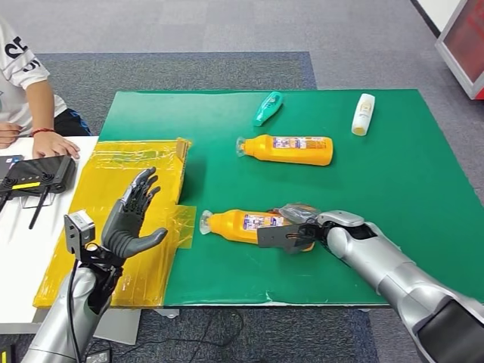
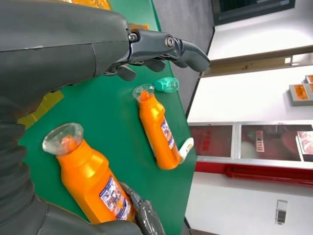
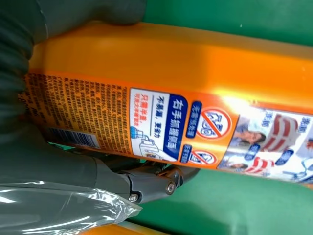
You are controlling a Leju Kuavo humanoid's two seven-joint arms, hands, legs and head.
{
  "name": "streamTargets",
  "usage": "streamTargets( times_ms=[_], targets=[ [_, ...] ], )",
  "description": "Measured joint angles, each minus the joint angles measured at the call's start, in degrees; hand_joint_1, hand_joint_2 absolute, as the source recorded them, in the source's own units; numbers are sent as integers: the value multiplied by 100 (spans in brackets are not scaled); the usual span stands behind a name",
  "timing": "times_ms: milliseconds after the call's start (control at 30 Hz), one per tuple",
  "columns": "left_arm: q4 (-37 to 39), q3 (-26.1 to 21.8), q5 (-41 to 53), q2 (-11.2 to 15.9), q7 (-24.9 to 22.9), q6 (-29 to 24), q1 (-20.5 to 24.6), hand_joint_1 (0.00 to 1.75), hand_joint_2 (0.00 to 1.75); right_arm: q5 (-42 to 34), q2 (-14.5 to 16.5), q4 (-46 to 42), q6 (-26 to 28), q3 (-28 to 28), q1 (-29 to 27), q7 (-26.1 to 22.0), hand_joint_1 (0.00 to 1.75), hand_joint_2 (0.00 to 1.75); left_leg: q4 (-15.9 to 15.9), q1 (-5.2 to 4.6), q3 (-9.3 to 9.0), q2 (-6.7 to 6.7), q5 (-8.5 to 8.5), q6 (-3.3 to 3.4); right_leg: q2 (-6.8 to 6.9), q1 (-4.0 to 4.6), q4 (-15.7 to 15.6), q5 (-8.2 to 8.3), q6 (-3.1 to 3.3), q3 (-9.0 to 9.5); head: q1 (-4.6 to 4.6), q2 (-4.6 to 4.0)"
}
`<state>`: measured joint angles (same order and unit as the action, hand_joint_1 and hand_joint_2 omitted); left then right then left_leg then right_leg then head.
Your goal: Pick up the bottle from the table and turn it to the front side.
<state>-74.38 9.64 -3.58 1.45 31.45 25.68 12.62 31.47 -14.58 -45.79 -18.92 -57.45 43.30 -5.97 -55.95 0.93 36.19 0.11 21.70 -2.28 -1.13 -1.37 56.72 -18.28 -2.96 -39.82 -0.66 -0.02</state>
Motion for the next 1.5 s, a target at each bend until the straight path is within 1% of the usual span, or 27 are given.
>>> streamTargets(
  times_ms=[233,400,500,600,767,867,1100,1233,1333,1500],
  targets=[
    [0,-2,0,1,0,16,0,0,175,-122,-1,0,102,86,-66,-142,175,175,0,0,0,0,0,1,0,0,0,0,-2,0,0,-1],
    [1,-2,-5,3,0,43,1,0,175,-423,-10,-17,179,282,-209,-454,175,175,0,0,0,0,1,1,0,0,0,-1,-2,-1,0,-1],
    [5,-2,-40,5,13,89,3,0,175,-826,-47,-98,204,490,-416,-879,175,175,0,0,2,-1,1,1,1,0,0,-2,-3,-1,0,-1],
    [28,0,-95,16,62,115,9,0,175,-1394,-119,-327,153,833,-773,-1485,175,175,0,0,5,-3,1,1,1,0,0,-2,-4,-2,1,-1],
    [88,13,-164,45,141,117,51,0,175,-2234,-145,-818,-171,1655,-1447,-2277,175,175,0,0,10,-3,4,4,2,0,0,-6,-4,-4,0,-1],
    [110,25,-185,56,156,115,53,0,175,-2601,-86,-1066,-397,2164,-1795,-2524,175,175,0,0,11,-3,6,5,2,0,0,-7,-4,-5,-1,-1],
    [120,41,-239,69,155,87,49,0,175,-3225,197,-1514,-997,3065,-2314,-2764,175,175,0,0,11,-3,6,5,2,0,0,-7,-4,-6,0,-1],
    [120,45,-251,69,155,72,37,0,175,-3481,422,-1682,-1167,3444,-2498,-2771,175,175,0,0,11,-3,6,5,2,0,0,-7,-4,-6,0,-1],
    [120,47,-260,69,134,57,28,0,175,-3579,601,-1757,-1261,3607,-2582,-2770,175,175,0,0,11,-2,6,5,1,0,0,-7,-4,-7,-1,-1],
    [122,87,-260,58,78,81,50,0,175,-3557,982,-1808,-1350,3623,-2649,-2751,175,175,0,1,11,-1,5,4,0,1,0,-8,-2,-11,1,-1]
  ],
)
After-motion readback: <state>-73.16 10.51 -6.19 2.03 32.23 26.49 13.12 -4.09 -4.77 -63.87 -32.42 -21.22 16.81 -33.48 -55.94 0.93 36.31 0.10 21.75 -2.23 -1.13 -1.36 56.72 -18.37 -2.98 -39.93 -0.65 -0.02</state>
